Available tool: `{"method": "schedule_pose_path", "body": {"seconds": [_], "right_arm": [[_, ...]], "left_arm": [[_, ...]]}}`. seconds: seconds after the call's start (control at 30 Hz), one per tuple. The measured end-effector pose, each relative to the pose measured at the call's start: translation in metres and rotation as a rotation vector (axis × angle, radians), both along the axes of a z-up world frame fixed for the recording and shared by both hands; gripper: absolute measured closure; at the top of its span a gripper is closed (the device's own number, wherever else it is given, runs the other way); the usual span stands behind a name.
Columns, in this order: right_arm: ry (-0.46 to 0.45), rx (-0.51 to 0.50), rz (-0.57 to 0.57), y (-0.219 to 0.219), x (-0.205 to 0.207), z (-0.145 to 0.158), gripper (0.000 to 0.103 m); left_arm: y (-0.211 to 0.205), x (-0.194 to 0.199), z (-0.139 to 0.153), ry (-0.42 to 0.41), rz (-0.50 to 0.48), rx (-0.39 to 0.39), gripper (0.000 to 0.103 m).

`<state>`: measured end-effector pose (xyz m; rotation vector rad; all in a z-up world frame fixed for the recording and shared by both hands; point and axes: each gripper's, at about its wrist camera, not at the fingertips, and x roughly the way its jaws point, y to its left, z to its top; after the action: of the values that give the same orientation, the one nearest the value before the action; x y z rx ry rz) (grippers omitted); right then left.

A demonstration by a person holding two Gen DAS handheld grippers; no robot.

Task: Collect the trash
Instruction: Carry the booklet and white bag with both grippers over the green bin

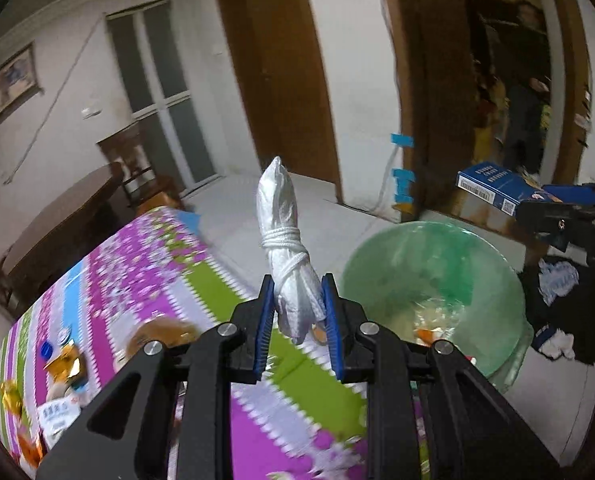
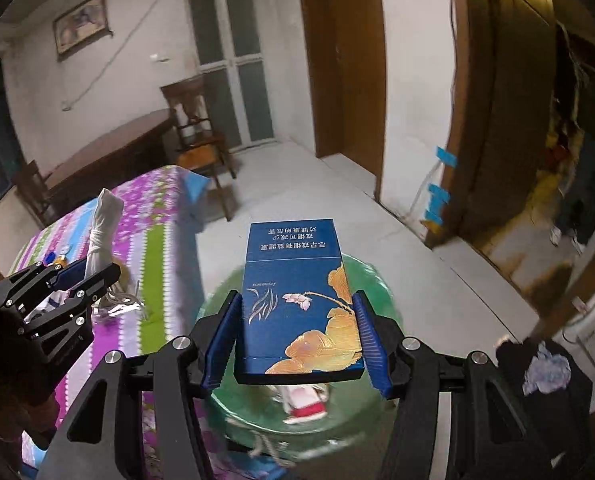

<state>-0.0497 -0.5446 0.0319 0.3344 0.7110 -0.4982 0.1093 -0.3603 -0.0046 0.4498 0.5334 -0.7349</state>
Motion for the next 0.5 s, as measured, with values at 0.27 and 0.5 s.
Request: {"method": "schedule_pose_path", "body": {"seconds": [0.27,0.5], "right_arm": [[0.066,0.012,-0.009,-0.017,-0.001,-0.015,0.046],[0.074,0.026,-0.008,-0.019,0.0,-0.02,0.046]], "left_arm": [[-0.041,0.0,-0.014,0.076,-0.113,0.048,0.081],[-0.057,-0.005,-0.029,0.08,-0.168,0.08,0.081]]}}
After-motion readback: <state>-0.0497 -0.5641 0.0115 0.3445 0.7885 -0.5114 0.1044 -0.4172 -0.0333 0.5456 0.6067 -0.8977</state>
